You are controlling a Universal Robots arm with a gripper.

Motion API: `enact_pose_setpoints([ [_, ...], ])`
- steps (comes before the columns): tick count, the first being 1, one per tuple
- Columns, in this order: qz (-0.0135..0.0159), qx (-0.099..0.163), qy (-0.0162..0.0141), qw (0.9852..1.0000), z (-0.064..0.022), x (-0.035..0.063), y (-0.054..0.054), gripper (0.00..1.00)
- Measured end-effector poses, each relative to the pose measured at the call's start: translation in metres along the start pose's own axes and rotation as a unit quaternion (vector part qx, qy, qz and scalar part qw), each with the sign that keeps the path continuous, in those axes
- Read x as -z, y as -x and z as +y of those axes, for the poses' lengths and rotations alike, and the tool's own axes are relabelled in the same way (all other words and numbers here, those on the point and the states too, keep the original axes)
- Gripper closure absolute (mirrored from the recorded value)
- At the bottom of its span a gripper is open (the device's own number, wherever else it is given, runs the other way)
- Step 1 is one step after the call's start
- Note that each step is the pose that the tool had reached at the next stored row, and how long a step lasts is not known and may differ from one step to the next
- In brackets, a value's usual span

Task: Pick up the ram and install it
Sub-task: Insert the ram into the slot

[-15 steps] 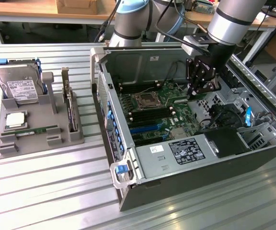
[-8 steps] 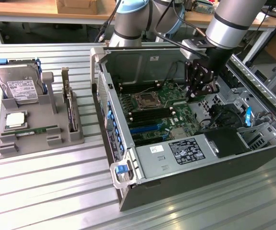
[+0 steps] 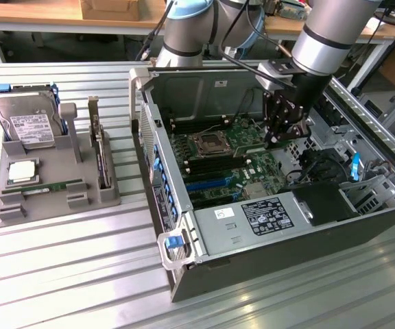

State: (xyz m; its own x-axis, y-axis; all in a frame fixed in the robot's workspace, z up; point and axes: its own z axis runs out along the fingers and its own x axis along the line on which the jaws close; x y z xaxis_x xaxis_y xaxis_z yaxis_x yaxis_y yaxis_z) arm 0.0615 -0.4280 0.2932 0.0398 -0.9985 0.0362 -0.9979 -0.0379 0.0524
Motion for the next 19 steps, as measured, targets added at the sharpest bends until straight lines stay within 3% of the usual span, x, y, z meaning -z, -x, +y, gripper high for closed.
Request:
enact_pose_setpoints([
  [15,0.0001,0.0,0.0,1.0,-0.0004,-0.0093,0.0003,0.87],
  [19,0.0,0.0,0.0,1.0,0.0062,-0.0102,0.0007,0.87],
])
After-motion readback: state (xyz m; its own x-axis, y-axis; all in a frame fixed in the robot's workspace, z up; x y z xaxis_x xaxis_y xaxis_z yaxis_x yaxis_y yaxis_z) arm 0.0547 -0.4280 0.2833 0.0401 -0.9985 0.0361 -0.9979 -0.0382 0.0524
